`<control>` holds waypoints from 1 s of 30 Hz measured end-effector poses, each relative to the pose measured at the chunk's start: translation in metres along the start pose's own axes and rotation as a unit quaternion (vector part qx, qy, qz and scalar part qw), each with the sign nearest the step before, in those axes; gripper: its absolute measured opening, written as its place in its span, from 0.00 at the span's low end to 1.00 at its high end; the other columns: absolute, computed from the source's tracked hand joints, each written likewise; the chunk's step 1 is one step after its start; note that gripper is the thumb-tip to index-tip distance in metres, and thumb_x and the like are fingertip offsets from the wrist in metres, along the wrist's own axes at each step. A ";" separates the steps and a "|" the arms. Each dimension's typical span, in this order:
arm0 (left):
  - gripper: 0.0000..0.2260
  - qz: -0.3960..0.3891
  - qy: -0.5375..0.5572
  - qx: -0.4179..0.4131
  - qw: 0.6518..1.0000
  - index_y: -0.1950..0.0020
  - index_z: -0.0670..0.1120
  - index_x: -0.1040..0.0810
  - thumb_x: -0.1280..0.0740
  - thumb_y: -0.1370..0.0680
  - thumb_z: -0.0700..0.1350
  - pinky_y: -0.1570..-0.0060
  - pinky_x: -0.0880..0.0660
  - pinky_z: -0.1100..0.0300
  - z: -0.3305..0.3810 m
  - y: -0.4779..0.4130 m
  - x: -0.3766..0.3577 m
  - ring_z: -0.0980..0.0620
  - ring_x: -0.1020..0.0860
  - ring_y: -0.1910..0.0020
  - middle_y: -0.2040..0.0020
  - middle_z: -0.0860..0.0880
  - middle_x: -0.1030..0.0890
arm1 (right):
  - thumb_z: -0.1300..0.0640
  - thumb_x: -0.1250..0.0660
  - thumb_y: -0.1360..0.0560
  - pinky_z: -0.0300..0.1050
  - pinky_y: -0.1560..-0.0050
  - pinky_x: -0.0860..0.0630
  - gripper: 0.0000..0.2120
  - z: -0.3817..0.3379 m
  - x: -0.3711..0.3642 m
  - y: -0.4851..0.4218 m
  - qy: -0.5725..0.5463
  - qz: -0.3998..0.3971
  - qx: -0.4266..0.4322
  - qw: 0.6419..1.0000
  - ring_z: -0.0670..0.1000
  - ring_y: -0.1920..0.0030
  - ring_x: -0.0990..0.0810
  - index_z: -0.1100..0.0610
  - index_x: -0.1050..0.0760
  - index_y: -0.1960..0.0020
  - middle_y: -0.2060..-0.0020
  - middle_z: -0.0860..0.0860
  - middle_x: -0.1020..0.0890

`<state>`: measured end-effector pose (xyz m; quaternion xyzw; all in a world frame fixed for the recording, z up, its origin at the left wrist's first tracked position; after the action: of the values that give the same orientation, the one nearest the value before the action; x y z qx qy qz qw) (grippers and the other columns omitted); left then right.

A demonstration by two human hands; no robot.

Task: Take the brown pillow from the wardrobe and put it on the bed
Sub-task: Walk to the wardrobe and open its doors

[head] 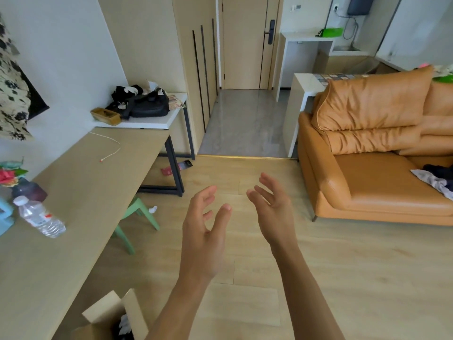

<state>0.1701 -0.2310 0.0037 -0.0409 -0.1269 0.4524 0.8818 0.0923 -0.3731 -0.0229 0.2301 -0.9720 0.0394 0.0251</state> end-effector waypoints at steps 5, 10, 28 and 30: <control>0.20 0.006 -0.002 0.013 1.000 0.27 0.53 0.27 0.34 0.19 0.53 0.34 0.31 0.66 -0.012 -0.061 -0.014 0.64 0.27 0.30 0.31 0.62 0.24 | 0.55 0.28 0.19 0.54 0.28 0.23 0.25 0.017 -0.017 -0.058 0.016 -0.017 -0.030 0.999 0.47 0.32 0.20 0.49 0.28 0.23 0.28 0.45 0.22; 0.21 0.016 0.018 0.045 0.999 0.29 0.54 0.26 0.35 0.22 0.55 0.33 0.30 0.64 -0.045 -0.144 -0.031 0.63 0.26 0.31 0.32 0.62 0.23 | 0.56 0.29 0.19 0.51 0.30 0.23 0.24 0.042 -0.044 -0.132 0.033 -0.023 -0.057 0.998 0.47 0.34 0.19 0.50 0.28 0.24 0.29 0.46 0.22; 0.23 -0.050 0.047 0.028 0.997 0.29 0.51 0.25 0.34 0.23 0.56 0.36 0.30 0.67 -0.089 -0.501 -0.113 0.62 0.26 0.31 0.32 0.59 0.22 | 0.56 0.30 0.18 0.32 0.48 0.24 0.22 0.056 -0.126 -0.456 0.039 0.033 -0.054 0.997 0.45 0.35 0.18 0.49 0.27 0.25 0.30 0.46 0.21; 0.22 -0.052 0.045 0.039 0.997 0.29 0.51 0.25 0.34 0.23 0.55 0.36 0.30 0.66 -0.099 -0.534 -0.130 0.62 0.25 0.32 0.32 0.58 0.22 | 0.57 0.30 0.18 0.31 0.49 0.24 0.22 0.066 -0.129 -0.495 0.034 0.038 -0.061 0.997 0.44 0.36 0.18 0.49 0.27 0.25 0.30 0.47 0.20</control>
<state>0.5438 -0.6448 -0.0165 -0.0196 -0.0713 0.4085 0.9097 0.4277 -0.7622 -0.0655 0.1895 -0.9792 -0.0116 0.0710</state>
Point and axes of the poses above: each hand's wrist, its own y-axis away from the middle knuckle, its own x-axis out of the back of the hand, z = x × y, the point moved 3 cm from there along -y, towards the middle knuckle
